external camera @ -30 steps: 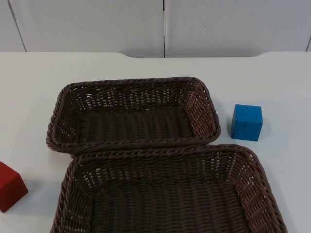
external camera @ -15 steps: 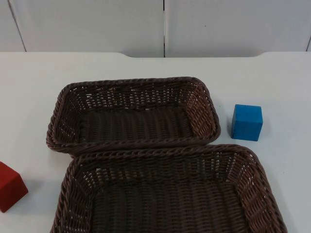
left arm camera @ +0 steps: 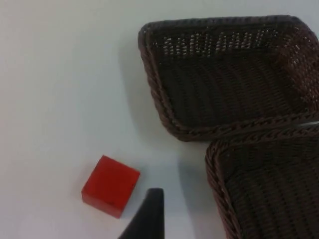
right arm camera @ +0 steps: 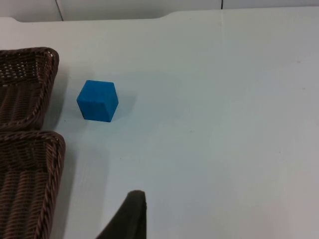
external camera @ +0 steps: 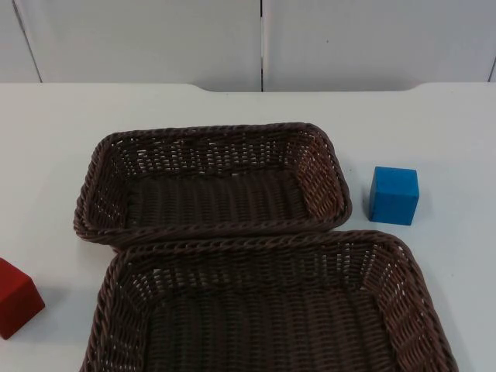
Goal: Pick up one cube with the left hand and place it into the upper basket. Pick up one cube with the right hand and place it into the lower basket.
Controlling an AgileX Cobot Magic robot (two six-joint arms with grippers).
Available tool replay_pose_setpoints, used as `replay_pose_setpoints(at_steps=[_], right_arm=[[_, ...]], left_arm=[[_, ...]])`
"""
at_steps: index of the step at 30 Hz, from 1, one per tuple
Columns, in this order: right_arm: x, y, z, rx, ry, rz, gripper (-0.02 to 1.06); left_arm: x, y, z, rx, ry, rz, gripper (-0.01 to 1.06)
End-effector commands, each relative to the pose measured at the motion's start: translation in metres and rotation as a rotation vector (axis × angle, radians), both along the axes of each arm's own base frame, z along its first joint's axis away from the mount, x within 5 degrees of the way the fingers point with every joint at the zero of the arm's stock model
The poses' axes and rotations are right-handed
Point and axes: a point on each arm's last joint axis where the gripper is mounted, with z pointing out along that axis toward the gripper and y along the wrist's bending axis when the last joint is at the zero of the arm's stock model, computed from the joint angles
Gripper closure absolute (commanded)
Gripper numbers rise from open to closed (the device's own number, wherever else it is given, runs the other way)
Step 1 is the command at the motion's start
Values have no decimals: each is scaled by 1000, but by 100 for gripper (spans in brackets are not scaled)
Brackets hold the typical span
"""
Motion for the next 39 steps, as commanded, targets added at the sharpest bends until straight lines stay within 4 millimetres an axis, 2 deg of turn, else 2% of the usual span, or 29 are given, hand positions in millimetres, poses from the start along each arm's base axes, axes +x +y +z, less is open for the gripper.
replay_pose_setpoints(at_steps=[1,8,13,19,28,32,35,39], right_arm=[[1,0,-1,-7,-8,1,-1],[1,0,-1,-7,-8,1,-1],[1,0,-1,-7,-8,1,-1],[1,0,-1,-7,-8,1,-1],[1,0,-1,-7,-8,1,-1],[1,0,-1,-7,-8,1,-1],[1,0,-1,-7,-8,1,-1],[1,0,-1,-7,-8,1,-1]], left_arm=[[8,0,1,-8,-2,-2,17],[50,4,-23,22,126,1,17],[71,6,-39,42,188,3,17],[86,6,-51,54,238,-23,17],[115,-17,-54,114,207,-139,17],[127,-18,-66,128,228,-94,17],[138,-16,-85,100,297,-9,17],[144,-15,-100,91,361,35,17]])
